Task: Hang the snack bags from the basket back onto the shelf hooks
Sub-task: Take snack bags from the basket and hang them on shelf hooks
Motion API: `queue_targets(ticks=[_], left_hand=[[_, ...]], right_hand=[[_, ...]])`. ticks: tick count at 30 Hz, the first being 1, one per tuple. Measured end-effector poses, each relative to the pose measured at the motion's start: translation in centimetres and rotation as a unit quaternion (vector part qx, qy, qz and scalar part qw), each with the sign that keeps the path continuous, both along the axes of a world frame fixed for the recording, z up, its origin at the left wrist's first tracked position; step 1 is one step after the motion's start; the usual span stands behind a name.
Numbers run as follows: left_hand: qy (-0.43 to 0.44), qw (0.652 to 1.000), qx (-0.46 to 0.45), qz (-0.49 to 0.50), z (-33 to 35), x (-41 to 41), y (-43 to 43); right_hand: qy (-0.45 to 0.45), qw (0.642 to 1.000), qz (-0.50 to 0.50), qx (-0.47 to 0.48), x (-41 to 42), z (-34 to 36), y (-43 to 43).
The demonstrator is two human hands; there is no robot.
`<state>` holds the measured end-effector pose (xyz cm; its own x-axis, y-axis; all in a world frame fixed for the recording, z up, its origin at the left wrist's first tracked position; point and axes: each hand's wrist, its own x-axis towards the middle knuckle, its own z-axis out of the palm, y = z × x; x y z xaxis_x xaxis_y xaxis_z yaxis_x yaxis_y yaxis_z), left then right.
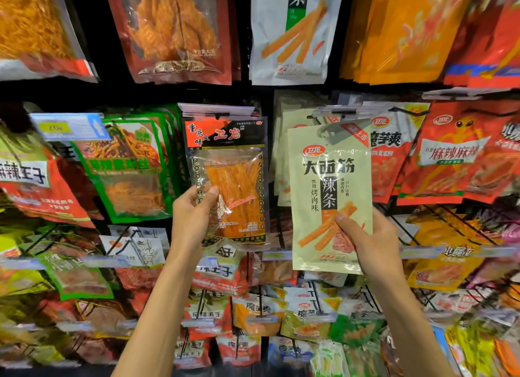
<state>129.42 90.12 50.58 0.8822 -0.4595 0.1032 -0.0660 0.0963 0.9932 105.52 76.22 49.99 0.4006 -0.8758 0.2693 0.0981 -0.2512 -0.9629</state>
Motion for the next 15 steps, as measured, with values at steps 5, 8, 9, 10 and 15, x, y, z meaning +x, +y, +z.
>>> queue_targets(ticks=[5,8,9,10,15], left_hand=[[0.004,1.0,-0.007,0.009,-0.09,0.3,0.11],[0.008,1.0,-0.005,0.011,-0.15,0.29,0.26],[0.011,1.0,-0.004,0.012,-0.17,0.14,0.32],[0.013,1.0,-0.001,0.012,-0.31,0.11,0.36],[0.008,1.0,-0.001,0.009,-0.42,0.07,0.45]], right_hand=[[-0.01,1.0,0.006,-0.002,0.06,0.29,-0.03],[-0.009,1.0,0.007,-0.006,0.08,0.27,-0.1],[-0.009,1.0,0.007,-0.007,0.08,0.23,-0.1],[-0.008,1.0,0.007,-0.007,0.06,0.17,-0.1],[-0.012,1.0,0.01,-0.005,0.05,0.11,-0.08]])
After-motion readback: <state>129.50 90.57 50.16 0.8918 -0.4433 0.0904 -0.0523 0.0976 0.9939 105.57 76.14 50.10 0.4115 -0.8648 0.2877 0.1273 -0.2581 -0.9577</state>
